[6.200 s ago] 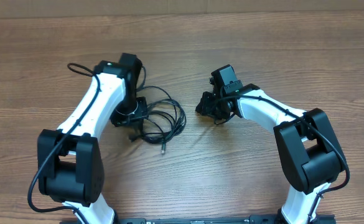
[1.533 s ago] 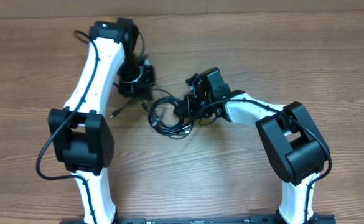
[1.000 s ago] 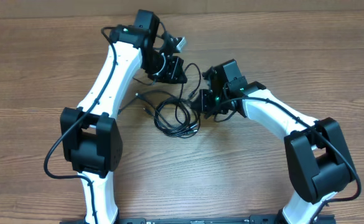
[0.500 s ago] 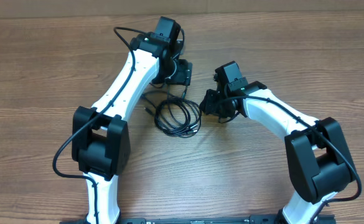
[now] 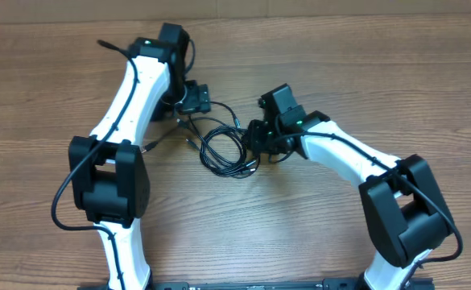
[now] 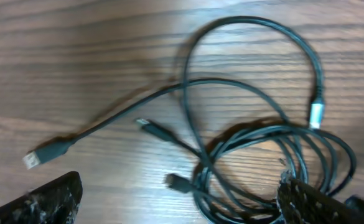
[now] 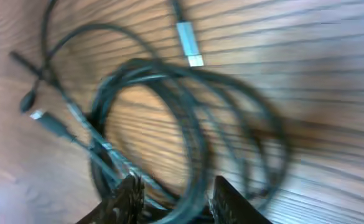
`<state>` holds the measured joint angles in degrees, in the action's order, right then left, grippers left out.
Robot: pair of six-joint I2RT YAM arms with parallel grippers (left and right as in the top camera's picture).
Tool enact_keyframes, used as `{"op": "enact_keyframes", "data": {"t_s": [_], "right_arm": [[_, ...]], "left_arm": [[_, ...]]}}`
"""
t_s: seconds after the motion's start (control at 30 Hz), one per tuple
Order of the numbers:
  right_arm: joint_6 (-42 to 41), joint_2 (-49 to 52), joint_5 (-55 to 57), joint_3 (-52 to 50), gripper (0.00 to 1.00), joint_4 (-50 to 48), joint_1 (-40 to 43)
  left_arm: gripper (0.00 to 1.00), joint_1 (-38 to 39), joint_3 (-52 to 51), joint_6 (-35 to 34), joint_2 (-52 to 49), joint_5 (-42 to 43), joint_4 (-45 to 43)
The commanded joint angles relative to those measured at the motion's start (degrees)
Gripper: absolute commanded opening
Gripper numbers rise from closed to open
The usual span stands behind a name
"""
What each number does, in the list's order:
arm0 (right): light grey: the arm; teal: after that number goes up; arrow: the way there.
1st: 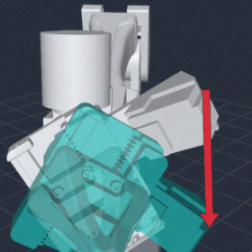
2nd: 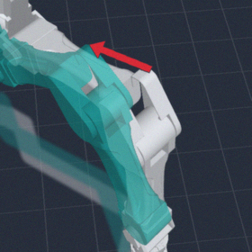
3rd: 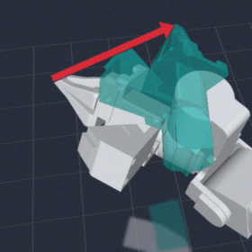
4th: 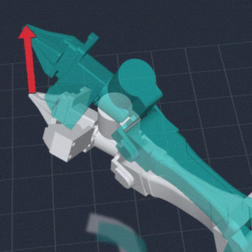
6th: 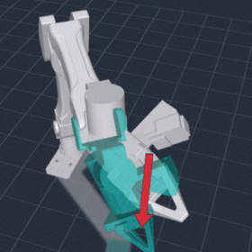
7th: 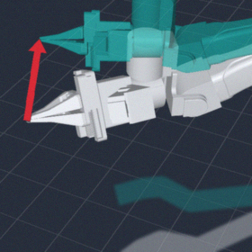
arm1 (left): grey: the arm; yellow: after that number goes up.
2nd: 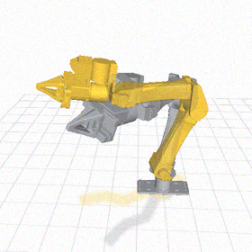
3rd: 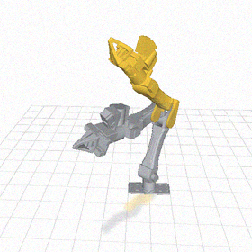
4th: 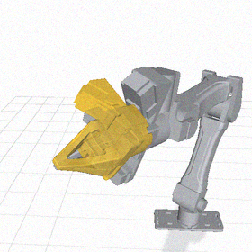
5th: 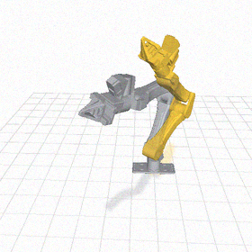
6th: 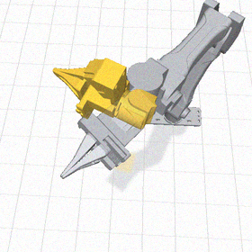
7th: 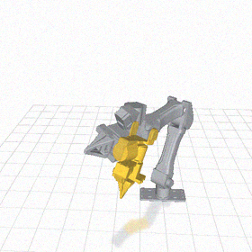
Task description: Untangle cables
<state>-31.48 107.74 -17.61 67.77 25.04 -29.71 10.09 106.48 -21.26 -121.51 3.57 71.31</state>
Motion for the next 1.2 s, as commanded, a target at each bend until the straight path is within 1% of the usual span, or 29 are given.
{"op": "enact_keyframes", "data": {"t_s": [0.0, 0.1, 0.2, 0.33, 0.43, 0.47, 0.53, 0.6, 0.63, 0.7, 0.77, 0.83, 0.9, 1.0, 1.03, 1.07, 1.1, 1.17], "right_arm": [[1.6, -0.3, -0.9, 0.5, 0.37, -3.2, -4.7], [5.5, -0.3, 0.5, 0.5, 0.38, -6.4, -8.6], [5.6, -0.3, 9.7, 0.5, 0.32, -6.4, -11.1], [1.2, -0.3, 15.7, 0.5, 0.31, -4.8, -10.9], [-1.0, -0.3, 17.6, 0.5, 0.31, -2.8, -9.6], [-2.2, -0.3, 18.2, 0.5, 0.31, -1.3, -8.6], [-2.4, -0.3, 18.2, 0.5, 0.31, 0.2, -7.3], [-6.6, -0.3, 19.9, 0.5, 0.31, 3.3, -4.8], [-8.3, -0.3, 20.1, 0.5, 0.31, 5.0, -2.8], [-9.3, -0.3, 19.4, 0.5, 0.3, 6.6, -0.2], [-9.2, -0.3, 16.7, 0.5, 0.3, 7.7, 2.7], [-9.2, -0.3, 13.5, 0.5, 0.3, 8.3, 4.7], [-9.2, -0.3, 12.3, 0.5, 0.31, 8.3, 5.0], [-9.2, -0.2, 12.3, 0.5, 0.31, 8.3, 4.6], [-9.2, -0.2, 12.3, 0.5, 0.31, 8.3, 4.4], [-9.2, -0.2, 12.3, 0.5, 0.31, 8.4, 4.4], [-9.0, -0.2, 11.8, 0.5, 0.31, 8.8, 4.4], [-8.4, -0.2, 10.1, 0.5, 0.31, 9.9, 4.4]], "left_arm": [[0.99, -4.8, -0.2, -2.8, 0.9, 1.1, 1.6], [1.0, -8.3, -0.3, -2.8, 0.9, 1.1, 3.5], [1.0, -10.8, -0.4, -2.8, 0.9, 0.9, 4.8], [1.0, -11.2, -0.7, -0.5, 0.9, 1.7, 5.4], [1.0, -10.7, -2.2, 2.8, 0.9, 5.8, 5.0], [1.0, -10.1, -3.5, 4.9, 0.9, 8.6, 4.8], [1.0, -9.3, -5.8, 7.2, 0.9, 11.7, 4.0], [1.0, -8.2, -8.9, 10.2, 0.9, 15.6, 2.7], [0.99, -7.2, -11.5, 13.6, 0.9, 19.0, 1.9], [0.96, -6.1, -13.6, 16.5, 0.9, 21.3, 0.9], [0.96, -4.8, -15.3, 17.9, 0.9, 22.2, -0.6], [0.94, -2.8, -16.4, 17.9, 0.9, 21.9, -2.0], [0.92, -1.3, -16.4, 16.6, 0.9, 21.5, -2.4], [0.9, 1.2, -16.6, 8.8, 0.9, 14.5, -2.4], [0.86, 2.0, -17.0, 6.5, 0.9, 13.0, -2.5], [0.82, 2.7, -17.5, 5.8, 0.9, 12.9, -2.7], [0.72, 4.0, -18.8, 5.8, 0.9, 12.9, -3.3], [0.71, 4.8, -19.9, 4.8, 0.9, 12.6, -3.7]]}}
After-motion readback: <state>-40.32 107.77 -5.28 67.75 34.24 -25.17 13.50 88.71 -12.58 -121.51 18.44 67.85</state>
